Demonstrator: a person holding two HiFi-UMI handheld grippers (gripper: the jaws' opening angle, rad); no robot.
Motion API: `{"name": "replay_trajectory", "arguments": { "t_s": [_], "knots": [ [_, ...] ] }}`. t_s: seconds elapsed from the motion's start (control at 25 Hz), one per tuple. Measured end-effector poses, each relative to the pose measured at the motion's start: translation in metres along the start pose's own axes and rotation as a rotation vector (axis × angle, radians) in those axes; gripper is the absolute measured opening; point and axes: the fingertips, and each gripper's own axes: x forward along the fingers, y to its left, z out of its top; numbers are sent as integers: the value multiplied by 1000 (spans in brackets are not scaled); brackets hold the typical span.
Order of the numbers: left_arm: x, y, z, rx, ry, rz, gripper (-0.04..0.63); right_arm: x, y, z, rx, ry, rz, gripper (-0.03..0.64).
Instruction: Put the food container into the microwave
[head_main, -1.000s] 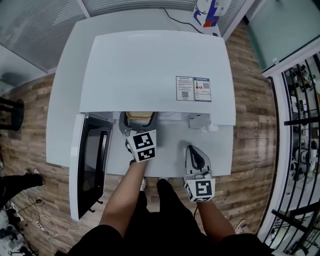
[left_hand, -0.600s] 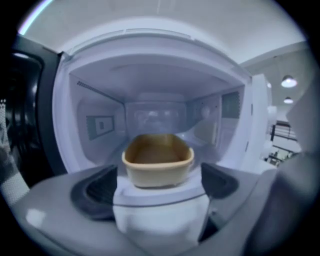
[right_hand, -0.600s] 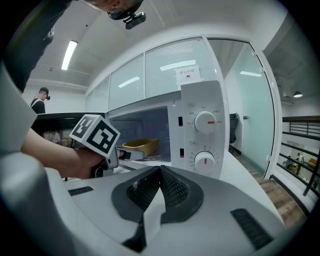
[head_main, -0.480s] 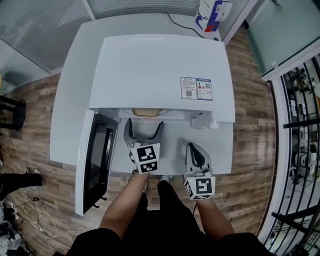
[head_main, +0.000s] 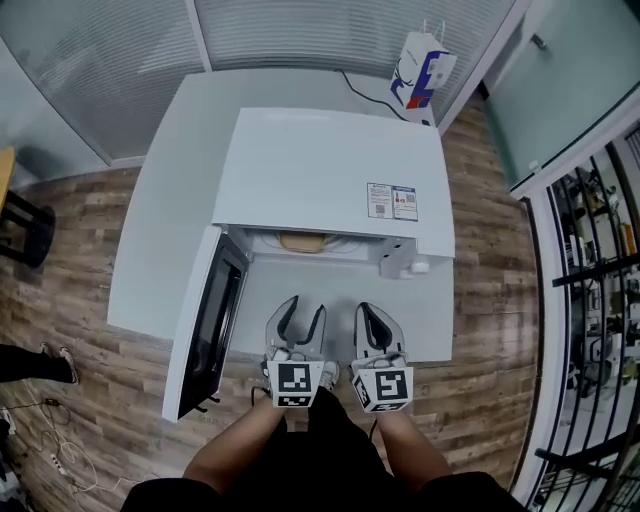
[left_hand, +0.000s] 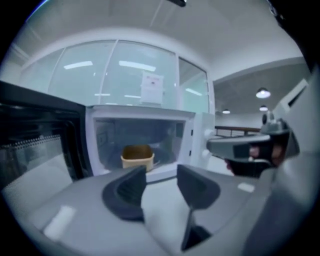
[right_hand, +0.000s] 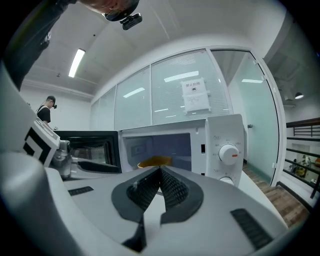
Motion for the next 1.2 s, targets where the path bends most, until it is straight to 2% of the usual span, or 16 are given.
{"name": "replay_trajectory", "arguments": {
  "t_s": [0.2, 0.24, 0.68, 1.2],
  "knots": [
    [-23, 0, 10, 15, -3, -20, 18, -7, 19, 22, -43, -35, 16, 6],
    [-28, 0, 13, 16, -8, -25, 5, -9, 22, 27, -51, -42, 17, 6],
    [-74, 18, 41, -3, -68, -40, 5, -29, 57, 80, -124, -136, -14, 6],
    [-101, 35, 34, -35, -63, -18, 5, -49, 87, 88, -133, -160, -15, 6]
  ]
}}
